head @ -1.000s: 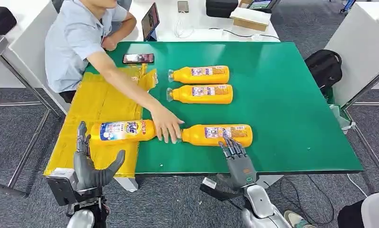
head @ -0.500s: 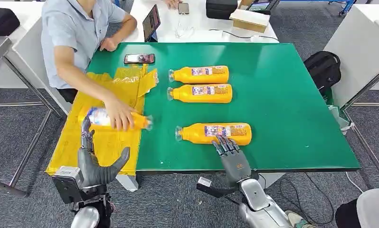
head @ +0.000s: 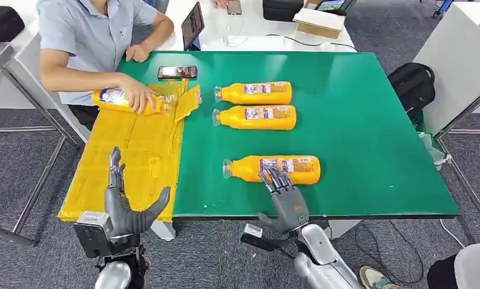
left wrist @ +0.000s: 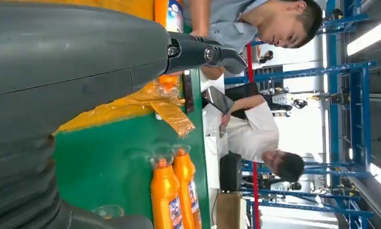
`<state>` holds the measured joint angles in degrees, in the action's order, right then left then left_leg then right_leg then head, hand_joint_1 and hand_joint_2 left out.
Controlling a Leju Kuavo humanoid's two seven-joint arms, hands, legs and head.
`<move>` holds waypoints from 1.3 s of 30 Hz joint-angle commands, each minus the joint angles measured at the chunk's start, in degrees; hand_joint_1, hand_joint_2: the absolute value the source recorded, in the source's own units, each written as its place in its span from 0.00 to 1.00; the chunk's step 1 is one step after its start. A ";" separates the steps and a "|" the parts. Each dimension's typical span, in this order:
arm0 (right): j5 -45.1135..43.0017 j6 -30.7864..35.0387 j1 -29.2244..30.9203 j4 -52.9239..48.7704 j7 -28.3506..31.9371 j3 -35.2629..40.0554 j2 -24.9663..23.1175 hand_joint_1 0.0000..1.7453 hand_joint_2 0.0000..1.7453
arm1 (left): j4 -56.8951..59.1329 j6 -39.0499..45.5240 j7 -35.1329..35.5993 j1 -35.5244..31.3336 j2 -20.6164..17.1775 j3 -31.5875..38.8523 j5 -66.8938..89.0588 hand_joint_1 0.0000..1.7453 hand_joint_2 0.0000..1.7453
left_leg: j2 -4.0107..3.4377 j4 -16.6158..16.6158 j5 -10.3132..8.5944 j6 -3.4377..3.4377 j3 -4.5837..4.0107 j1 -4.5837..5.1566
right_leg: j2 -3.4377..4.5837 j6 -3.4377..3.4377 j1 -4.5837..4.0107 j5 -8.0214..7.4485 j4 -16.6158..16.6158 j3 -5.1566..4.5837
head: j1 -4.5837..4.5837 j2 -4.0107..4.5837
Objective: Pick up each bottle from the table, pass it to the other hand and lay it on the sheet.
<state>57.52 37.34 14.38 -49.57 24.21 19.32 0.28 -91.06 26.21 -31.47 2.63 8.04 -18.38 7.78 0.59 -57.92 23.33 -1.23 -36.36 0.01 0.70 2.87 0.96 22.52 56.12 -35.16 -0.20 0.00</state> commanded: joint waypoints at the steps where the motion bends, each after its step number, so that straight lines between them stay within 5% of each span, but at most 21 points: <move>1: -4.71 -3.41 0.75 2.61 4.12 7.55 1.43 0.00 1.00 | 5.27 -0.89 -0.09 -3.17 -1.52 -2.79 0.20 0.00 1.00 | -0.03 0.06 0.09 0.05 0.19 -0.02 | -0.05 -0.08 -0.03 0.08 -0.07 0.21 | -0.02 0.00; 4: -5.52 -2.69 0.24 1.11 4.20 8.59 1.33 0.00 1.00 | 5.14 -0.79 -0.08 -3.08 -1.58 -2.96 0.25 0.00 1.00 | 0.01 0.08 0.13 0.07 0.25 -0.03 | -0.12 -0.11 -0.05 0.12 -0.09 0.27 | -0.02 0.00; 11: 11.75 2.66 -0.20 -6.07 -8.12 3.38 1.37 0.00 1.00 | 3.98 -0.22 0.31 -1.62 -1.47 -2.71 1.08 0.00 1.00 | -0.02 0.02 0.13 0.06 0.06 0.03 | -0.06 -0.06 0.01 0.11 0.00 0.07 | -0.02 0.00; 22: 20.00 2.66 -2.61 -14.81 -8.61 -7.84 -0.30 0.00 1.00 | 2.17 0.48 0.38 0.04 -1.59 -2.56 2.44 0.00 1.00 | 0.01 0.01 0.16 0.06 0.10 0.00 | -0.10 -0.07 -0.01 0.14 -0.02 0.13 | 0.00 0.00; 29: 18.99 2.66 -1.36 -8.40 -11.30 -8.09 -0.11 0.00 1.00 | 1.14 -0.07 1.01 1.39 -1.41 -2.78 3.31 0.00 1.00 | -0.04 0.06 0.18 0.07 0.17 0.00 | -0.04 -0.08 -0.03 0.13 -0.08 0.20 | -0.02 0.00; 39: 10.11 2.66 10.22 14.45 -13.03 -6.33 2.46 0.00 1.00 | 3.47 -1.98 1.63 -1.12 -1.82 -4.02 2.80 0.00 1.00 | -0.09 0.05 0.17 0.06 0.24 -0.01 | -0.01 -0.08 -0.04 0.11 -0.09 0.27 | -0.02 0.00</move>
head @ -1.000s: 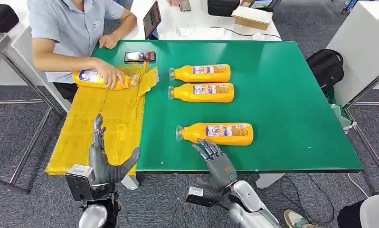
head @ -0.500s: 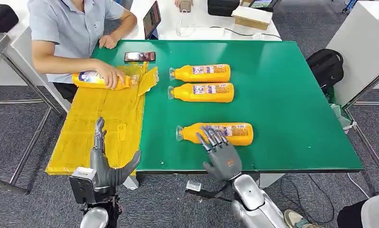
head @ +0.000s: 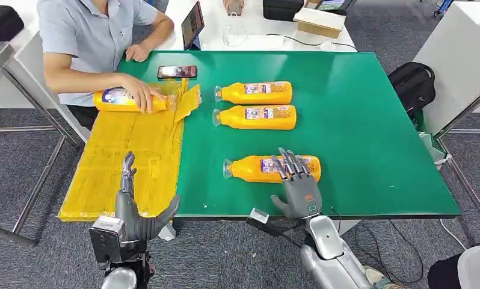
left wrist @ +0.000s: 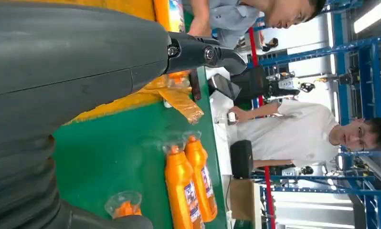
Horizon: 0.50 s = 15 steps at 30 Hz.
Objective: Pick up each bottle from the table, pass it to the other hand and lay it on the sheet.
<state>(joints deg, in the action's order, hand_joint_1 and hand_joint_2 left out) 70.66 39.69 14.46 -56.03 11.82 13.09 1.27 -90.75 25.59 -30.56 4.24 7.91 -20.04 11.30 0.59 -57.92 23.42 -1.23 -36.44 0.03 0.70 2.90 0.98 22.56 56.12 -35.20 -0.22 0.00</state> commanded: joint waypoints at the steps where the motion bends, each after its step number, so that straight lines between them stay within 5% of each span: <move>1: -3.29 0.31 10.47 21.51 -0.54 -0.16 1.54 0.00 1.00 | 3.32 -1.35 0.71 -2.89 -1.65 -2.41 -0.72 0.00 1.00 | -0.10 0.06 0.06 0.05 0.27 -0.01 | 0.01 -0.09 -0.03 0.03 -0.08 0.26 | 0.00 0.00; 15: -3.54 0.31 16.53 30.66 0.52 0.46 0.08 0.00 1.00 | 6.62 -3.31 1.05 -6.33 -1.79 -5.21 -2.09 0.00 1.00 | -0.08 0.02 0.08 0.07 0.27 -0.02 | -0.02 -0.10 -0.05 0.06 -0.05 0.28 | 0.00 0.00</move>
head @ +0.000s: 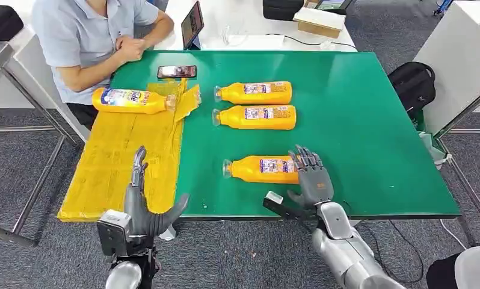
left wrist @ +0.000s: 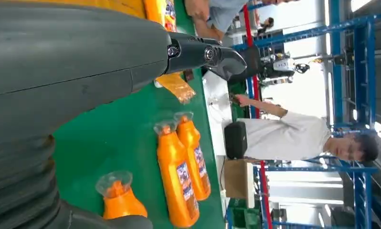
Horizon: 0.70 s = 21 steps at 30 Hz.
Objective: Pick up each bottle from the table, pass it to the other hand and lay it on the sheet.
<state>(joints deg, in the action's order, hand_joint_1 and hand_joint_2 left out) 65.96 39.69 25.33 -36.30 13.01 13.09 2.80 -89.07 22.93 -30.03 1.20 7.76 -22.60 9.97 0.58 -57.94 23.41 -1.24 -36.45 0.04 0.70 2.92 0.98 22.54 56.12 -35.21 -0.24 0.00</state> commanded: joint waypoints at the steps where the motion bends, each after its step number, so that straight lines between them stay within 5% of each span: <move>1: 1.36 0.29 5.67 11.31 -0.85 0.63 -1.56 0.00 1.00 | 4.95 -0.64 0.52 -3.33 -1.64 -2.70 -0.76 0.00 1.00 | -0.08 0.05 0.12 0.09 0.36 -0.04 | -0.03 -0.14 -0.06 0.11 -0.06 0.36 | 0.02 0.00; 6: 1.77 -3.90 6.93 14.26 -3.51 1.10 -2.17 0.00 1.00 | 4.94 -0.50 0.67 -3.26 -1.73 -2.74 -0.88 0.00 1.00 | -0.08 0.05 0.12 0.09 0.34 -0.03 | -0.02 -0.14 -0.06 0.11 -0.05 0.34 | 0.02 0.00; 7: 2.21 -4.99 7.16 14.71 -4.21 1.47 -2.10 0.23 1.00 | 5.01 -0.48 0.73 -3.27 -1.70 -2.70 -0.91 0.00 1.00 | -0.09 0.07 0.08 0.07 0.29 -0.02 | 0.00 -0.11 -0.04 0.07 -0.06 0.27 | 0.02 0.00; 8: 2.21 -4.99 7.16 14.71 -4.21 1.47 -2.10 0.23 1.00 | 5.01 -0.48 0.73 -3.27 -1.70 -2.70 -0.91 0.00 1.00 | -0.06 0.05 0.05 0.06 0.19 -0.02 | -0.01 -0.09 -0.03 0.05 -0.05 0.19 | 0.02 0.00; 9: 2.06 -6.05 7.26 15.11 -4.71 1.36 -2.05 0.89 1.00 | 5.02 -0.45 0.74 -3.25 -1.68 -2.67 -0.92 0.00 1.00 | -0.05 0.05 0.07 0.07 0.26 -0.03 | -0.05 -0.11 -0.05 0.08 -0.05 0.26 | 0.02 0.00; 10: 2.30 -7.40 7.35 15.46 -5.94 1.52 -2.03 0.98 1.00 | 4.93 -0.41 0.78 -3.15 -1.69 -2.61 -0.93 0.00 1.00 | -0.02 0.05 0.03 0.05 0.17 -0.01 | -0.05 -0.08 -0.02 0.04 -0.05 0.16 | 0.00 0.00; 15: 3.03 -14.33 8.38 17.13 -12.64 1.45 -2.16 0.91 1.00 | 4.64 -0.09 1.53 -2.91 -1.69 -2.03 -0.72 0.00 1.00 | -0.04 0.06 0.07 0.06 0.28 -0.03 | -0.05 -0.11 -0.05 0.08 -0.06 0.28 | 0.02 0.00; 21: 2.90 -17.98 8.27 17.19 -14.94 1.10 -1.88 1.00 1.00 | 4.72 -0.09 2.03 -2.77 -1.44 -1.70 -0.38 0.00 1.00 | 0.10 0.08 0.04 0.06 0.46 -0.06 | -0.19 -0.12 -0.07 0.12 -0.13 0.46 | 0.02 0.00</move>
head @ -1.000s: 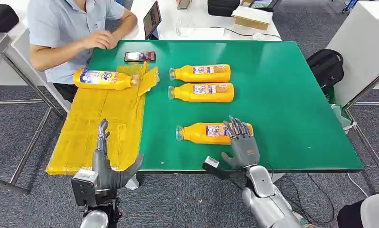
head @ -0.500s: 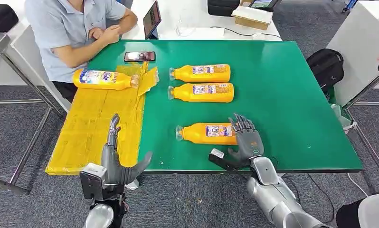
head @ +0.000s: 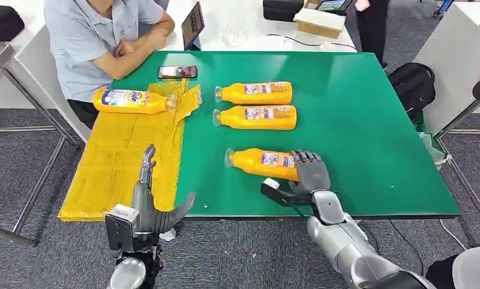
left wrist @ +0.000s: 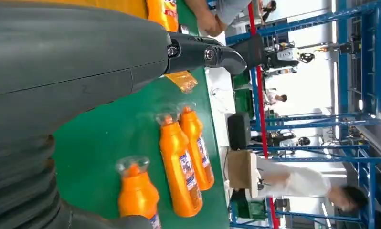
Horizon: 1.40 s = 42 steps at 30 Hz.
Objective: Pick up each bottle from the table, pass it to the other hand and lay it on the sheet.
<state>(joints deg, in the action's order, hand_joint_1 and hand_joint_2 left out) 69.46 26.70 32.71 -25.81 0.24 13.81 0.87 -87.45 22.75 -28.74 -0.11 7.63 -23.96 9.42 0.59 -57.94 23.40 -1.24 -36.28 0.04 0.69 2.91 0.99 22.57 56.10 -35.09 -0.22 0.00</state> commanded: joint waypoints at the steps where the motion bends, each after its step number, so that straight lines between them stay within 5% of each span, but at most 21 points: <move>1: -0.89 -4.90 0.70 6.33 -1.74 0.11 0.08 1.00 1.00 | 3.13 0.08 0.78 -1.43 -1.25 -0.27 0.22 0.00 1.00 | 0.12 0.09 0.03 0.06 0.27 -0.04 | -0.21 -0.09 -0.06 0.08 -0.12 0.34 | -0.02 0.00; 4: -2.60 -3.32 -0.06 5.25 1.53 -0.94 0.04 1.00 1.00 | 3.06 0.05 0.78 -1.31 -1.25 -0.26 0.29 0.00 1.00 | 0.18 0.10 0.03 0.06 0.35 -0.05 | -0.25 -0.10 -0.07 0.11 -0.14 0.44 | 0.00 0.00; 9: -12.24 2.97 -3.16 0.45 16.53 -6.06 -1.26 1.00 1.00 | 2.74 -0.25 0.19 -0.77 -1.38 -0.36 0.01 0.00 1.00 | 0.20 0.14 0.04 0.07 0.43 -0.07 | -0.27 -0.10 -0.10 0.11 -0.18 0.56 | 0.00 0.00; 14: -31.21 2.36 -8.30 -11.99 31.65 -10.41 -5.29 1.00 1.00 | 2.74 0.09 -1.18 0.05 -0.19 1.33 -3.41 0.00 1.00 | -0.09 0.08 0.11 0.08 0.36 -0.05 | 0.01 -0.09 -0.07 0.08 -0.07 0.41 | 0.02 0.00; 20: -40.86 2.97 -17.28 -33.72 32.07 -4.20 -9.67 1.00 1.00 | 2.73 -0.97 -0.07 3.48 -0.02 4.50 -5.67 0.00 1.00 | -0.15 0.04 0.18 0.12 0.21 -0.10 | 0.06 -0.10 -0.11 0.12 0.02 0.20 | 0.00 0.00; 29: -48.64 -0.99 -21.65 -49.05 33.21 2.35 -11.51 1.00 1.00 | 3.68 -12.12 -1.16 4.55 0.42 3.74 -5.50 0.00 1.00 | -0.05 0.00 0.28 0.21 0.11 -0.16 | -0.05 -0.16 -0.18 0.31 0.05 0.15 | 0.00 0.00; 42: -50.17 -4.63 -20.09 -46.93 34.56 13.04 -12.27 1.00 1.00 | 5.46 -16.41 -2.31 1.99 2.61 2.30 -7.50 0.00 1.00 | -0.08 0.06 0.28 0.20 0.19 -0.17 | -0.04 -0.18 -0.19 0.30 -0.02 0.22 | 0.00 0.00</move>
<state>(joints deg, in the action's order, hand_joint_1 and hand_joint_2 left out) 20.50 22.41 10.98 -74.25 33.17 19.03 -11.91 -86.03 7.41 -30.42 4.60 9.11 -21.07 3.37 0.59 -57.94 23.57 -1.10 -36.37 -0.12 0.67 2.84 0.83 22.77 56.12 -35.13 -0.22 0.00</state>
